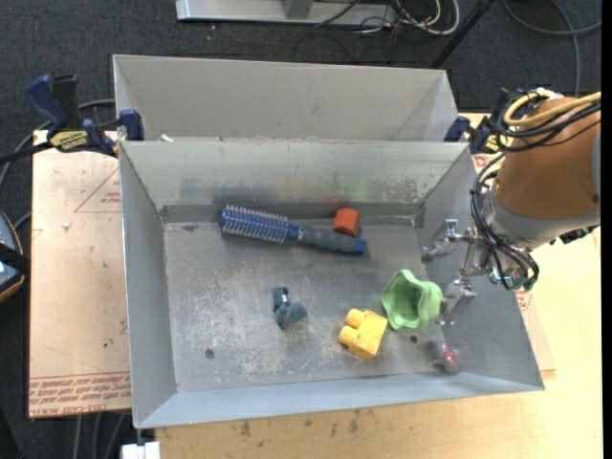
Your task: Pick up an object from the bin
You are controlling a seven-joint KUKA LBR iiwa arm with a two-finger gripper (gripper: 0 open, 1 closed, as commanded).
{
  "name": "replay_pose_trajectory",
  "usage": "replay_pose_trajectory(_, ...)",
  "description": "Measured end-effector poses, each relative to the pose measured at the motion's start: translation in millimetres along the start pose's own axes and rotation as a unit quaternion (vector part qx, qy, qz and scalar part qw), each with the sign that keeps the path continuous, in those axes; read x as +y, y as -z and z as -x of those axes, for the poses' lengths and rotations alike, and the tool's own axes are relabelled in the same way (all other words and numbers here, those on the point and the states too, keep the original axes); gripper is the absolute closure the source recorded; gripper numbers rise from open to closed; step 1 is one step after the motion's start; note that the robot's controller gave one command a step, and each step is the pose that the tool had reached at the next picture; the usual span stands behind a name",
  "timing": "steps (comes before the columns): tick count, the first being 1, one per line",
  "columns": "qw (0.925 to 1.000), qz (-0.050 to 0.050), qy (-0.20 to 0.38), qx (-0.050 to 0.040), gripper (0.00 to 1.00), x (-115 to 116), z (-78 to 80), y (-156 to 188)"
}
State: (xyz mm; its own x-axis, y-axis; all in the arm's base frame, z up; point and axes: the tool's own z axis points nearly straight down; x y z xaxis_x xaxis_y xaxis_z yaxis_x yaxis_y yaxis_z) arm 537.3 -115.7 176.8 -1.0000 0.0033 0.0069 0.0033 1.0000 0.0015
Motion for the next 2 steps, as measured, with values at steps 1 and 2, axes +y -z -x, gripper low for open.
replay_pose_trajectory(1,0.9898,-0.001,0.143,-0.0059,0.00,-9.0,14.5,-103.2)
replay_pose_trajectory(2,0.9895,-0.002,0.144,-0.0075,1.00,-9.1,15.6,-100.4)
